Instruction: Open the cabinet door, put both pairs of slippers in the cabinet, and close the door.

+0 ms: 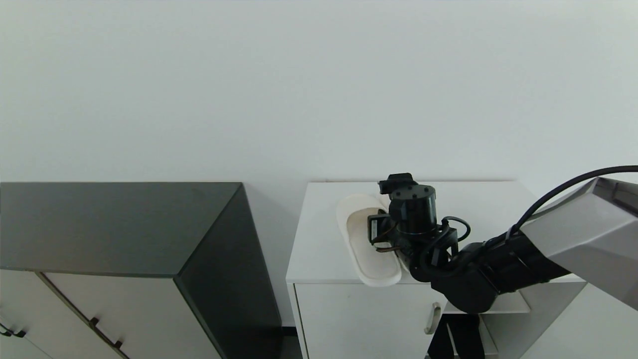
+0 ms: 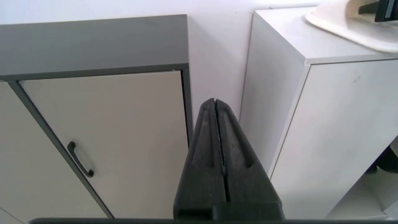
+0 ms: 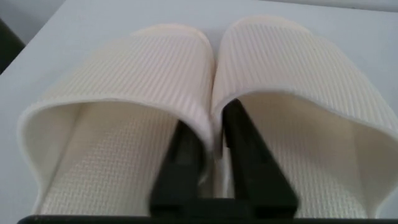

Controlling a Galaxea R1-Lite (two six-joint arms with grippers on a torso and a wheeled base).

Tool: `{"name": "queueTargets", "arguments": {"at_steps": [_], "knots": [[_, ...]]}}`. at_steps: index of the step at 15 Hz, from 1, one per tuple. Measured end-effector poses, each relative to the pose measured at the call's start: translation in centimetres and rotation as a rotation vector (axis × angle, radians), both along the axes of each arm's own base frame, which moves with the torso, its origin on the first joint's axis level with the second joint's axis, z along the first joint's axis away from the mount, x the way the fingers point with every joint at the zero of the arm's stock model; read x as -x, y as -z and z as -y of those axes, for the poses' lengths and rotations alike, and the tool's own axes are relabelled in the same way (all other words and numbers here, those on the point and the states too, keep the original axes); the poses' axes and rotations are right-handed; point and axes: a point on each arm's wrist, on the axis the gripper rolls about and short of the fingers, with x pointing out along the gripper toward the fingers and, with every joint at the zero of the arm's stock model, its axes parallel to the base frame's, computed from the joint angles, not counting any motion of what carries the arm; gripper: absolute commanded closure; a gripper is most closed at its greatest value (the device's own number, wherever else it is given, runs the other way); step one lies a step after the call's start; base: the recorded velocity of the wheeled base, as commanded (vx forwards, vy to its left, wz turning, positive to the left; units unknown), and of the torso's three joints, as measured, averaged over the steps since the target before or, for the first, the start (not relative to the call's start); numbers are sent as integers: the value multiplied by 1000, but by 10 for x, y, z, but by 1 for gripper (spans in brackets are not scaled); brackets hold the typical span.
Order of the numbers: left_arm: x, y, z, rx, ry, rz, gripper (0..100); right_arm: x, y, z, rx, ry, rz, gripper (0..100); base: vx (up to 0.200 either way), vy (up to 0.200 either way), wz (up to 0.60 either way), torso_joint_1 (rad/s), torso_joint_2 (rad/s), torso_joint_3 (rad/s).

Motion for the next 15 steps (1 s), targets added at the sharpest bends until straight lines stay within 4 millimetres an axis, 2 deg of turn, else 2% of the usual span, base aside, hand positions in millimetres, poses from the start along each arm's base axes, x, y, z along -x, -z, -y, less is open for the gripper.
{"name": "queueTargets", "arguments": {"at_steps": [2, 4, 7, 10, 14, 15], "knots": [[0, 0, 0, 0, 0, 0, 100, 7, -3, -1, 3, -13, -1, 100, 0, 0, 0, 0, 0, 0], [0, 0, 0, 0, 0, 0, 100, 26, -15, 1, 0, -39, 3, 100, 0, 0, 0, 0, 0, 0], [0, 0, 0, 3, -2, 0, 100, 72, -22, 21, 22, -119, -35, 100, 0, 0, 0, 0, 0, 0], [0, 0, 0, 3, -2, 0, 100, 120, -29, 29, 27, -248, -51, 100, 0, 0, 0, 0, 0, 0], [0, 0, 0, 6, -3, 0, 100, 132, -33, 33, 19, -270, -48, 100, 0, 0, 0, 0, 0, 0], [0, 0, 0, 8, -3, 0, 100, 133, -32, 33, 21, -271, -50, 100, -200, 0, 0, 7, -2, 7]]}}
